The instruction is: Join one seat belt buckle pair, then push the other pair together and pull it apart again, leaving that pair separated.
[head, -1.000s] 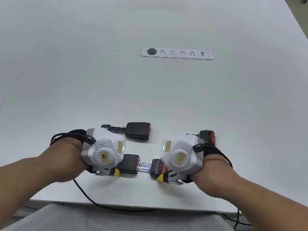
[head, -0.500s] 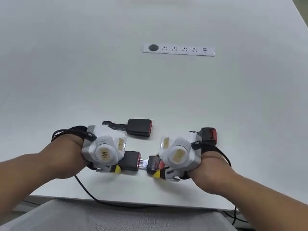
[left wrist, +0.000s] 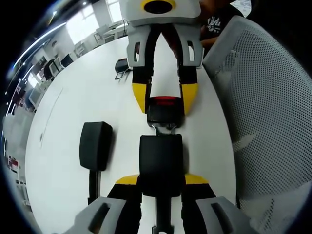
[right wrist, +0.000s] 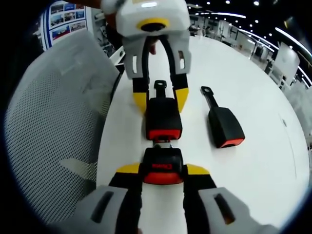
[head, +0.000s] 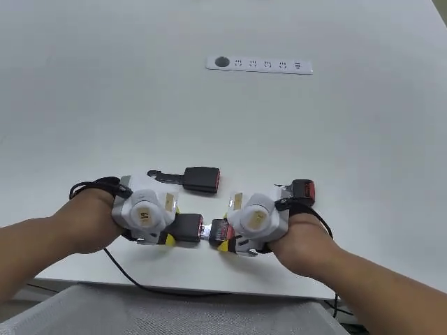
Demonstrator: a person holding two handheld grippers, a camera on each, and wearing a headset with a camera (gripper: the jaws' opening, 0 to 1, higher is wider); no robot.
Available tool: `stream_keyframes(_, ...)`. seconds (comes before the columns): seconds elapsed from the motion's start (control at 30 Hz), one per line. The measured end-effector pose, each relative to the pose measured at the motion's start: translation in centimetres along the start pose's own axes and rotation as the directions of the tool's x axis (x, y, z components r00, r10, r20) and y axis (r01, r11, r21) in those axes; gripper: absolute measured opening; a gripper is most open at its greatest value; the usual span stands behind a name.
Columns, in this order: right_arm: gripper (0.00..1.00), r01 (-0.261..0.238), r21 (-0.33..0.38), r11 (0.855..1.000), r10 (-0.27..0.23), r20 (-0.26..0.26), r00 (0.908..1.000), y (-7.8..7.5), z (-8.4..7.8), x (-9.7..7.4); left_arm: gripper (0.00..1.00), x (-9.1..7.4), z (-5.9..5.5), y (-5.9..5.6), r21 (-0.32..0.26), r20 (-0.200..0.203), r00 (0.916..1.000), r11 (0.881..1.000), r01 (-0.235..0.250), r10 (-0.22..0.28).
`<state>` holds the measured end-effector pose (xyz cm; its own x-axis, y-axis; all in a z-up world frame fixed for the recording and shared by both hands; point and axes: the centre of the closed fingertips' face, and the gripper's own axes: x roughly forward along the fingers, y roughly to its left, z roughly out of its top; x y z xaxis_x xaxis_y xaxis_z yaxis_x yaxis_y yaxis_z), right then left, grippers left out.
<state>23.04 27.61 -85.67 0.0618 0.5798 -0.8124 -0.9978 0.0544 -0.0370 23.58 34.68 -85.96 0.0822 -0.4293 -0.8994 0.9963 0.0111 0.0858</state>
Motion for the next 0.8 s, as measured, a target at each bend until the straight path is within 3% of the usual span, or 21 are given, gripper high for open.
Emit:
stream_keyframes(0.2, 0.30, 0.009, 0.009, 1.000, -0.009, 0.006, 0.9999, 0.1, 0.9, 0.5, 0.31, 0.1, 0.1, 0.0, 0.008, -0.017, 0.9998, 1.000, 0.007, -0.007)
stream_keyframes(0.7, 0.30, 0.011, 0.009, 1.000, -0.011, 0.004, 0.9999, -0.1, 0.8, 0.8, 0.31, 0.0, 0.0, 0.1, 0.016, -0.024, 0.9996, 1.000, 0.014, -0.014)
stream_keyframes(0.8, 0.30, 0.009, 0.000, 1.000, -0.009, -0.006, 0.9999, -0.1, 0.6, 0.7, 0.31, -0.1, -0.1, 0.2, -0.003, -0.006, 0.9999, 1.000, 0.009, -0.009)
